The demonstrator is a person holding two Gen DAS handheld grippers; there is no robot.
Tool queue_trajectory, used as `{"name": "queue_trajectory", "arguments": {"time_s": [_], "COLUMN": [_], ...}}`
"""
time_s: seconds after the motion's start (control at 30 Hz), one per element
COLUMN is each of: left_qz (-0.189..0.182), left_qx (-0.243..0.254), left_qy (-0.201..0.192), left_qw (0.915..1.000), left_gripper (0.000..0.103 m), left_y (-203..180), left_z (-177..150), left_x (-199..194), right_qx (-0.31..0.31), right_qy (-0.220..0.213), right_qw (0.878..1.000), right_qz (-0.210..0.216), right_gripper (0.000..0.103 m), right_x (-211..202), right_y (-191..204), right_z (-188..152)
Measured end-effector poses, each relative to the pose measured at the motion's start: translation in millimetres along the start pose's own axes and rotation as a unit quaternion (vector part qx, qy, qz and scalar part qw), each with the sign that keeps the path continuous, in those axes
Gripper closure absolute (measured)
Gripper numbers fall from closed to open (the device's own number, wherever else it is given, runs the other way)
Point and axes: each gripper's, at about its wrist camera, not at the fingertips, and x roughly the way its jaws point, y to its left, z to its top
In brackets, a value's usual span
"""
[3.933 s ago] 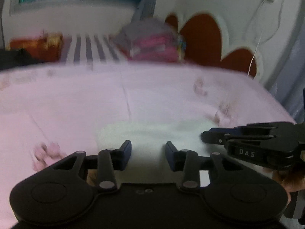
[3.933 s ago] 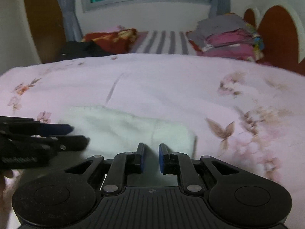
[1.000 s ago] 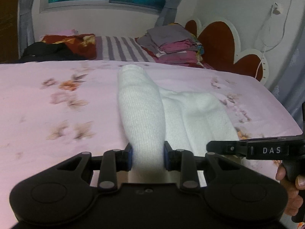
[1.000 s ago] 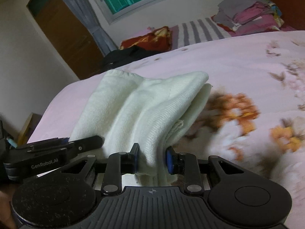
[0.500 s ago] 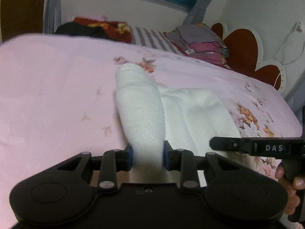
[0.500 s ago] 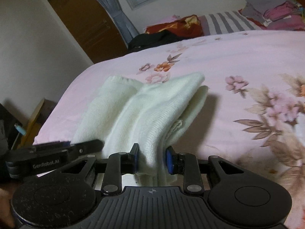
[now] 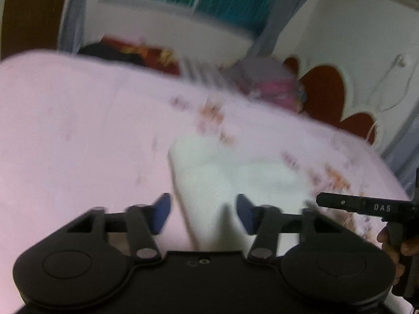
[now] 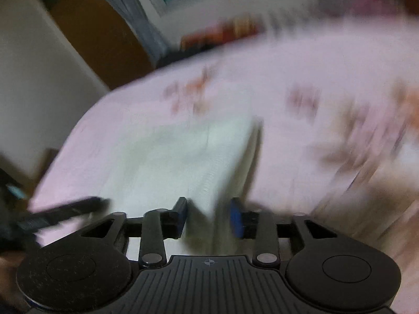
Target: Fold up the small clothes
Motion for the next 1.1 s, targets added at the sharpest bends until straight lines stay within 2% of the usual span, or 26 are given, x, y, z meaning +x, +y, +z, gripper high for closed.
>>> {"name": "queue_trajectory", "arguments": {"time_s": [0.03, 0.1, 0.17, 0.2, 0.27, 0.3, 0.33, 0.4, 0.5, 0.57, 0.63, 0.7, 0.77, 0.83, 0.93, 0.97, 1.1], "left_qz": [-0.008, -0.017, -0.032, -0.028, -0.018, -0.021, -0.022, -0.021, -0.012, -0.02, -0.03, -0.041, -0.033, -0.042, -0.018, -0.015, 0.014], "left_qx": [0.013, 0.04, 0.051, 0.061, 0.069, 0.049, 0.044, 0.058, 0.071, 0.08, 0.077, 0.072, 0.073, 0.049, 0.058, 0.07, 0.069], "left_qy": [0.002, 0.022, 0.043, 0.065, 0.066, 0.065, 0.066, 0.063, 0.059, 0.037, 0.023, 0.031, 0.051, 0.051, 0.045, 0.037, 0.03], "left_qw": [0.9999, 0.9988, 0.9972, 0.9957, 0.9952, 0.9964, 0.9966, 0.9961, 0.9956, 0.9959, 0.9963, 0.9961, 0.9955, 0.9966, 0.9971, 0.9968, 0.997], "left_gripper": [0.074, 0.086, 0.086, 0.084, 0.084, 0.084, 0.084, 0.084, 0.086, 0.087, 0.087, 0.086, 0.089, 0.089, 0.089, 0.089, 0.089], "left_y": [-1.6, -7.9, -12.5, -14.8, -17.5, -14.4, -13.2, -15.6, -19.9, -25.7, -28.1, -30.8, -32.8, -32.0, -45.7, -52.0, -56.9], "left_z": [6.6, 14.7, 15.4, 11.9, 2.5, 2.3, 2.1, 0.5, 1.1, 2.4, -3.6, -15.2, -27.4, -31.6, -29.0, -31.5, -59.1], "left_x": [5.6, 23.7, 43.6, 57.0, 64.2, 63.7, 62.9, 61.1, 54.8, 34.3, 17.3, 14.2, 26.9, 34.0, 22.0, 11.5, -20.6], "right_qx": [-0.03, -0.055, -0.092, -0.115, -0.161, -0.175, -0.166, -0.144, -0.157, -0.159, -0.165, -0.172, -0.21, -0.247, -0.179, -0.17, -0.192], "right_qy": [-0.026, -0.03, -0.01, 0.0, 0.037, 0.046, 0.031, 0.033, 0.033, 0.033, 0.014, 0.003, 0.022, 0.039, 0.033, 0.033, 0.017], "right_qw": [0.999, 0.998, 0.996, 0.993, 0.985, 0.981, 0.984, 0.987, 0.985, 0.984, 0.982, 0.983, 0.976, 0.965, 0.98, 0.981, 0.979], "right_qz": [-0.007, 0.009, 0.009, 0.001, -0.042, -0.065, -0.057, -0.055, -0.065, -0.075, -0.089, -0.068, -0.045, -0.076, -0.08, -0.084, -0.06], "right_gripper": [0.064, 0.065, 0.065, 0.066, 0.074, 0.073, 0.073, 0.073, 0.073, 0.073, 0.073, 0.073, 0.073, 0.073, 0.073, 0.073, 0.073], "right_x": [-8.2, -5.5, 12.9, 25.4, 51.8, 63.0, 63.5, 64.3, 67.9, 68.6, 44.1, 19.5, 17.5, 31.5, 34.0, 30.8, -6.6], "right_y": [9.1, 23.7, 38.8, 45.9, 47.8, 43.2, 35.4, 30.0, 36.3, 40.3, 46.4, 53.2, 64.4, 64.7, 44.3, 43.6, 54.8], "right_z": [4.2, 14.5, 19.5, 18.6, 8.7, 0.9, -2.0, 0.7, -0.5, 2.9, 2.1, -4.1, -18.5, -31.6, -23.0, -19.9, -31.5]}}
